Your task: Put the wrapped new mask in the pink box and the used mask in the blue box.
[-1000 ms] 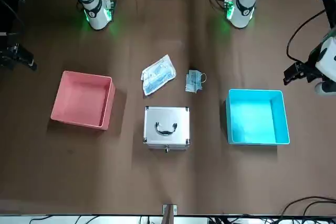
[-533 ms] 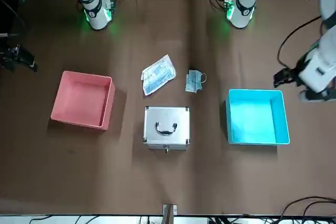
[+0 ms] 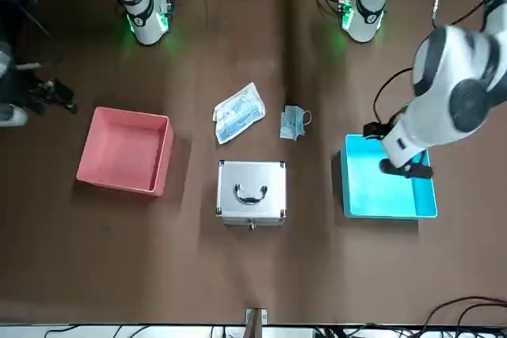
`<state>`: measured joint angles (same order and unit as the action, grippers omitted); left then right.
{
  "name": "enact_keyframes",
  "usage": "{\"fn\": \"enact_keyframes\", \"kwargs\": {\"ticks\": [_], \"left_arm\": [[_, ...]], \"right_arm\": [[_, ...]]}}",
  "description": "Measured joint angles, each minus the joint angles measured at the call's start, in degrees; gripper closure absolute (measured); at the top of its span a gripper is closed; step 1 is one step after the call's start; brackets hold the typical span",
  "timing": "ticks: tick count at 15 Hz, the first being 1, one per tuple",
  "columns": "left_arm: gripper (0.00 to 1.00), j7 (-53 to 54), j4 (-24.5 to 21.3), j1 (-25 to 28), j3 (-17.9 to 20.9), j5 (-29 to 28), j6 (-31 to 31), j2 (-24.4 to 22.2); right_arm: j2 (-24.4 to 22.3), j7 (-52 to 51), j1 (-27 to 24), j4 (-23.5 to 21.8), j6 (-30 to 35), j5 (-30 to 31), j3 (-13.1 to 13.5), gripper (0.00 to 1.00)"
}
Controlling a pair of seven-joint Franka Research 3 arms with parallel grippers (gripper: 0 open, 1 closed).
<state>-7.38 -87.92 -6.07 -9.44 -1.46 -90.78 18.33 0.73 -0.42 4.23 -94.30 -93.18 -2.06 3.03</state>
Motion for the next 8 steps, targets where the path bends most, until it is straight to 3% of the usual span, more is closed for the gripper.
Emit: {"fn": "enact_keyframes", "kwargs": {"ticks": [1,4,8], "left_arm": [[0.00,-0.18,-0.08,-0.49,-1.30,0.35,-0.03,2.32],[0.00,-2.79,-1.70,-0.69,-4.35,2.03,-2.96,5.80],[0.00,-10.48,-7.94,-0.69,-9.07,2.89,-11.24,7.30]], "right_arm": [[0.28,0.10,1.16,-4.52,-3.07,-2.92,-0.08,0.02],[0.76,0.08,2.21,-9.75,-6.01,-8.54,-0.09,0.02],[1.35,0.10,7.21,-17.08,-15.10,-14.28,-0.21,0.02]]}}
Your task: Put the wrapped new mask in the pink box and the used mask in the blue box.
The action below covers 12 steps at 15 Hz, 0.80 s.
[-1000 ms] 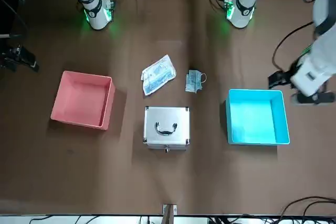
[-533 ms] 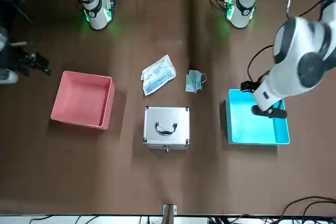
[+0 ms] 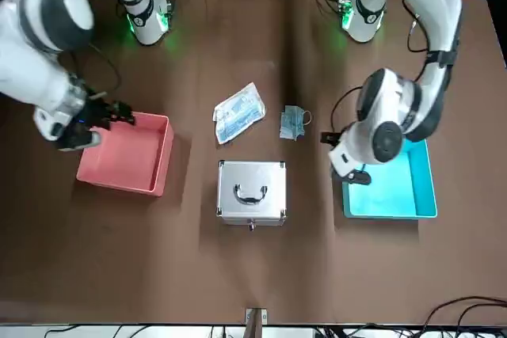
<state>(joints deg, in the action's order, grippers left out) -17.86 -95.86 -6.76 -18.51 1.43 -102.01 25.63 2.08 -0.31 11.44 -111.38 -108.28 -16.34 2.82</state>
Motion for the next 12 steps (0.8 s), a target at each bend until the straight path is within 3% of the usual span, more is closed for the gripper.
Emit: {"fn": "enact_keyframes", "kwargs": {"ticks": [4,9,12], "left_arm": [[0.00,-7.69,-7.90,-0.41,-4.62,0.01,-8.66,0.03],[0.00,-14.81,-16.76,-4.83,-5.25,0.01,-20.90,1.88],[0.00,-15.46,-19.05,-6.07,-5.32,0.01,-22.85,2.78]], "right_arm": [[4.74,0.14,6.61,-3.34,-4.67,-5.43,-0.11,0.02],[15.11,1.64,15.79,-3.90,-12.40,-12.54,-0.19,0.02],[19.73,4.78,20.52,-3.87,-16.24,-13.73,-0.20,0.02]]}}
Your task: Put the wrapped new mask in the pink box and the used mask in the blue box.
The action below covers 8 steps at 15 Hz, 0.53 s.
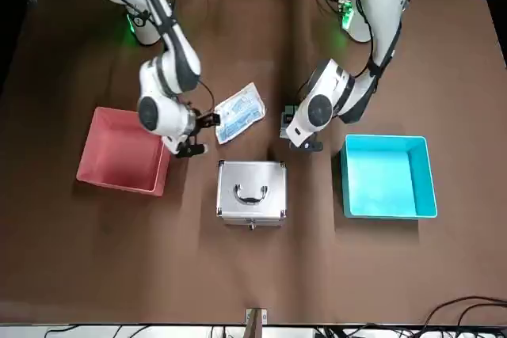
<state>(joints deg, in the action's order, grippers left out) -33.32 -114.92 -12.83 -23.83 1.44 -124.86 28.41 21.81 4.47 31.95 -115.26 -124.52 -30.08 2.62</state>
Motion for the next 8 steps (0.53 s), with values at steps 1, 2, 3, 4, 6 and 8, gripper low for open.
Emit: {"fn": "enact_keyframes", "kwargs": {"ticks": [1,2,3,4,6,8], "left_arm": [[0.01,-0.10,-0.53,-0.33,-0.01,0.00,-0.13,0.01],[0.02,-0.38,-0.77,-0.56,-0.01,0.00,-0.20,0.01],[0.05,-0.71,-0.89,-0.68,-0.01,0.00,-0.20,0.03],[0.14,-1.02,-1.06,-0.70,-0.01,0.00,-0.20,0.15],[0.33,-2.04,-1.33,-0.72,-0.01,0.00,-0.20,0.85],[0.63,-4.23,-1.32,-0.87,-0.02,0.00,-0.56,1.64]], "right_arm": [[1.12,0.56,1.14,0.01,-1.38,-0.05,0.01,0.02],[2.14,0.73,2.01,0.02,-2.19,-0.07,0.03,0.02],[3.12,0.78,2.74,0.00,-2.96,-0.09,0.03,0.04],[4.08,0.81,3.42,0.01,-4.01,-0.10,0.04,0.04],[5.75,0.88,4.40,0.02,-5.74,-0.12,0.03,0.03],[7.45,0.95,4.85,0.09,-6.45,-0.14,0.05,0.03]]}}
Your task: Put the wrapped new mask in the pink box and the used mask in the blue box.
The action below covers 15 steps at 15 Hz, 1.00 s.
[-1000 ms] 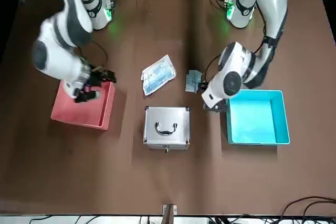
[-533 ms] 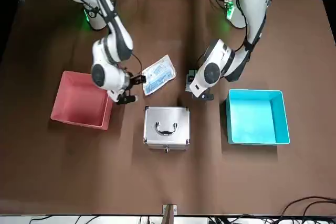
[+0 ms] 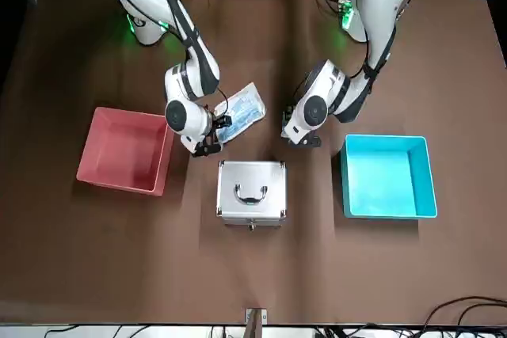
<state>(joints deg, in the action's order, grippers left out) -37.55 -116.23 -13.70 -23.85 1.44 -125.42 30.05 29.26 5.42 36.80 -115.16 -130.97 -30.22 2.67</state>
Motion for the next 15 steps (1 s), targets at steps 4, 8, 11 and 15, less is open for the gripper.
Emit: {"fn": "enact_keyframes", "kwargs": {"ticks": [4,8,11,15], "left_arm": [[0.96,-3.32,0.98,-1.41,-0.02,0.00,-0.29,0.01],[0.95,-3.40,4.06,-0.46,0.37,0.00,-0.21,-0.99],[0.95,-3.33,7.97,2.27,0.50,-0.03,2.90,-3.35],[0.95,-0.83,10.87,6.90,0.50,-0.05,11.56,-9.30]], "right_arm": [[1.07,1.98,1.02,0.06,-0.61,-0.03,0.01,0.04],[2.32,3.94,2.76,0.17,-2.89,-0.02,0.21,0.10],[2.35,4.05,2.76,0.25,-2.65,-0.02,0.42,0.18],[2.34,7.21,2.86,1.06,-1.93,-0.46,0.07,0.52]]}}
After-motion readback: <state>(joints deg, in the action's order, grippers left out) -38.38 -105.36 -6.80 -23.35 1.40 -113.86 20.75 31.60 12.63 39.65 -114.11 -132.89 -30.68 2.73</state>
